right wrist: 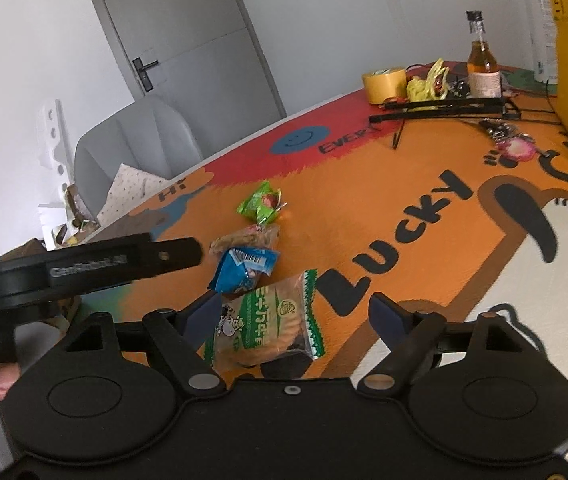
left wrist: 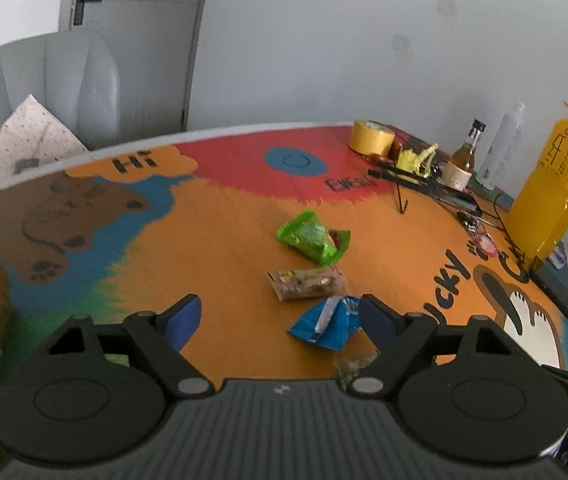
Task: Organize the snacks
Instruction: 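Grasp the green-printed biscuit packet with the right tool while the left tool grasps the blue candy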
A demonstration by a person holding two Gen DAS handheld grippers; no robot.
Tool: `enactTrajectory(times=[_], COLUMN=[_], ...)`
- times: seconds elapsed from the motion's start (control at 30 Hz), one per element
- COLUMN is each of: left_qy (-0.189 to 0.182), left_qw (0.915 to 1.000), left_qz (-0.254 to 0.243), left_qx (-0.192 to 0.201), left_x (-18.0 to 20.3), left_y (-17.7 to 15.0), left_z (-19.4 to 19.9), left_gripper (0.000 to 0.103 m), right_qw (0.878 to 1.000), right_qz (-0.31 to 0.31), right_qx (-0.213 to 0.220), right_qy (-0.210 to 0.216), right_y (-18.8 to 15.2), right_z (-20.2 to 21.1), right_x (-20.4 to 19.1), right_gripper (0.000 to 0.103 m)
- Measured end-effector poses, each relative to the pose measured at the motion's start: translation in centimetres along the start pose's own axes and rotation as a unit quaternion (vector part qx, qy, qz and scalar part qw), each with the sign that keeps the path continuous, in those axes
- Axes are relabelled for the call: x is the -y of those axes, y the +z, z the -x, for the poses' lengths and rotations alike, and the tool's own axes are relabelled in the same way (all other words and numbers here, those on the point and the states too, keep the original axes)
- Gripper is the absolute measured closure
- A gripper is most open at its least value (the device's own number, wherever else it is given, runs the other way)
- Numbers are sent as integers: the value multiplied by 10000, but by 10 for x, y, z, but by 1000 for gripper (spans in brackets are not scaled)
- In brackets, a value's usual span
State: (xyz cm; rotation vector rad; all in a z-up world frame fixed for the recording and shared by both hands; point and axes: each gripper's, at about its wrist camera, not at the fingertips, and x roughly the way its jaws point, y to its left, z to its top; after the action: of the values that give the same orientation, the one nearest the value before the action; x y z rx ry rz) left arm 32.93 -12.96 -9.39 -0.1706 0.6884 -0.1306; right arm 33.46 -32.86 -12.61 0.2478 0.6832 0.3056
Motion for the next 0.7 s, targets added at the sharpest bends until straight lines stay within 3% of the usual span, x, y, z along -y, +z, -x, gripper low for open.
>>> enactTrajectory(times=[0.23, 0.37, 0.43, 0.47, 0.6, 0.67, 0.7], left_qy=[-210, -193, -234, -218, -182, -168, -160], left_qw=[9993, 9993, 9991, 9991, 9992, 9993, 9994], left_qz=[-74, -152, -157, -170, -145, -125, -129], left_qx=[-308, -270, -315, -327, -322, -296, -271], left_x=[7, 7, 6, 6, 0, -3, -4], left_y=[-12, -14, -15, -15, -17, -16, -15], left_z=[-21, -22, -21, -20, -13, -9, -6], left_gripper=[52, 89, 94, 103, 103, 103, 103], right_qw=[9998, 9993, 9995, 9995, 9995, 9996, 9996], right_qz=[146, 241, 138, 83, -134, -128, -106], right_qx=[-66, -2, 25, 31, 21, 28, 31], right_qy=[-142, -284, -299, -303, -287, -265, -260], right_y=[-8, -9, -8, -7, -5, -6, -6], right_z=[-8, -7, -7, -6, -4, -3, -4], right_x=[3, 2, 6, 8, 13, 10, 8], right_gripper=[30, 41, 52, 54, 57, 55, 47])
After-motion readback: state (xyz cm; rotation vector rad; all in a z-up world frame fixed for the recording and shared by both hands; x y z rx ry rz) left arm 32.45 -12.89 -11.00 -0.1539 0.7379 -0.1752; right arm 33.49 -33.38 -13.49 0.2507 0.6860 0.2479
